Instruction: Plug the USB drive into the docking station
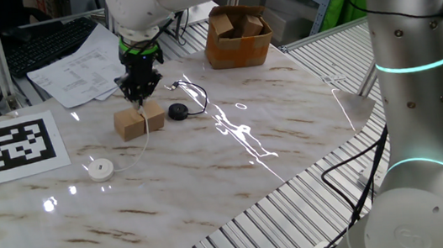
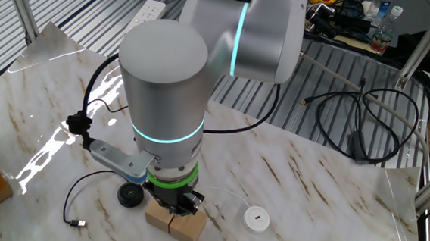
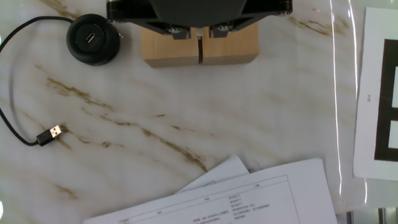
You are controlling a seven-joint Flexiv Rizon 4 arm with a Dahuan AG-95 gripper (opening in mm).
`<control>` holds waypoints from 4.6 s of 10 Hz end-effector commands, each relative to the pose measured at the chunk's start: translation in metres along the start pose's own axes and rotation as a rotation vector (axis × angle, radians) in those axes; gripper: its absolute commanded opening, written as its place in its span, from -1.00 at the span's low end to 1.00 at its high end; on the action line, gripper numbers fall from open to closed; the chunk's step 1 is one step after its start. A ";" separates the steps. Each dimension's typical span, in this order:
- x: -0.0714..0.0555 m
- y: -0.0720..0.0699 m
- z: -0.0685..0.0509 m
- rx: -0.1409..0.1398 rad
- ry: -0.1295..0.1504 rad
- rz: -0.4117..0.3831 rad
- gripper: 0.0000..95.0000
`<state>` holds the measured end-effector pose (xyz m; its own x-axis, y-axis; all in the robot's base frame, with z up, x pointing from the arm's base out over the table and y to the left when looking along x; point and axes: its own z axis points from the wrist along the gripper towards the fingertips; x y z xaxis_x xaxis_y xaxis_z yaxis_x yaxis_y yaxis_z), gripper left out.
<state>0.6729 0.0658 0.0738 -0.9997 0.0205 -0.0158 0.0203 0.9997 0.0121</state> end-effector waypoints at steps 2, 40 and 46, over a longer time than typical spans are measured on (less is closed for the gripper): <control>0.001 0.000 0.001 0.006 -0.003 0.002 -1.00; 0.028 -0.088 -0.029 0.058 0.118 0.154 -1.00; 0.028 -0.088 -0.029 0.045 0.104 0.432 -1.00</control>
<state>0.6430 -0.0217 0.1012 -0.9186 0.3846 0.0909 0.3826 0.9231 -0.0399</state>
